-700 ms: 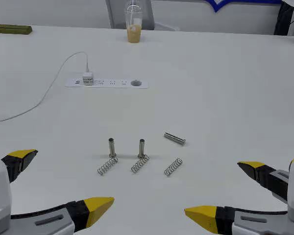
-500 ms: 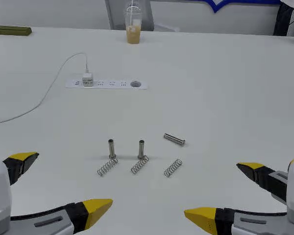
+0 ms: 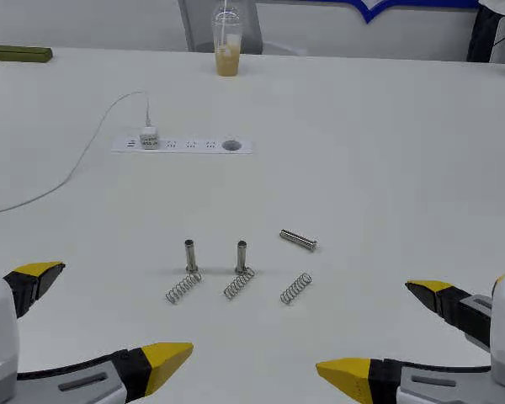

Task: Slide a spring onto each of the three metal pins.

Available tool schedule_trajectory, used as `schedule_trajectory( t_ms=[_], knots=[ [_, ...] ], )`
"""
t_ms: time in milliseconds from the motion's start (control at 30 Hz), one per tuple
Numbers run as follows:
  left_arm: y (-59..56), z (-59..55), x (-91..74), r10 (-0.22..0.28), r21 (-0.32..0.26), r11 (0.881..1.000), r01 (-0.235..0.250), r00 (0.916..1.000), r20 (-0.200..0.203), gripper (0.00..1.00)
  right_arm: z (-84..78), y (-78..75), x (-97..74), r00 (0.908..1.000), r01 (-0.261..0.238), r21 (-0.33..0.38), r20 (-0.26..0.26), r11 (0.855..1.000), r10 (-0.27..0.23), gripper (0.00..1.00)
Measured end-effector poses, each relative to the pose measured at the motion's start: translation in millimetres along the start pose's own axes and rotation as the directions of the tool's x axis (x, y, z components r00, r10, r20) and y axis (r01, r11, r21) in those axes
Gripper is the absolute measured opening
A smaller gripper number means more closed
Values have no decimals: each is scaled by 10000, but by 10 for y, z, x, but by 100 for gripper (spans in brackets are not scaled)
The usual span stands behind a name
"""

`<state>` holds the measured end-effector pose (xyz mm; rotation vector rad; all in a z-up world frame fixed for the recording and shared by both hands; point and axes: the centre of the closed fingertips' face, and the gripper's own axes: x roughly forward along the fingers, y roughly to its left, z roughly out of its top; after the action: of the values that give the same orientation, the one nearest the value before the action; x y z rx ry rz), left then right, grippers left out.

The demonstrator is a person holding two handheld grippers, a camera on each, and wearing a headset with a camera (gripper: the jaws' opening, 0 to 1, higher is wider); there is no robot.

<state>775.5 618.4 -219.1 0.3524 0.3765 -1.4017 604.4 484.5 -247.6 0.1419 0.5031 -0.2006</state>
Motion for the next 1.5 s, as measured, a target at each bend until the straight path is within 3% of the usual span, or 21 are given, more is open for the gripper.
schedule_trajectory(
  t_ms=[600,1500],
  knots=[
    [18,6,-14,106,-120,9999,-105,9999,83,97,-3,-19,19,10000,48,-28,-57,10000,-48,93],
    [-3,-69,74,-75,-249,9997,74,10000,-19,96,213,-424,377,9982,487,-258,-338,9985,-496,82]
  ],
)
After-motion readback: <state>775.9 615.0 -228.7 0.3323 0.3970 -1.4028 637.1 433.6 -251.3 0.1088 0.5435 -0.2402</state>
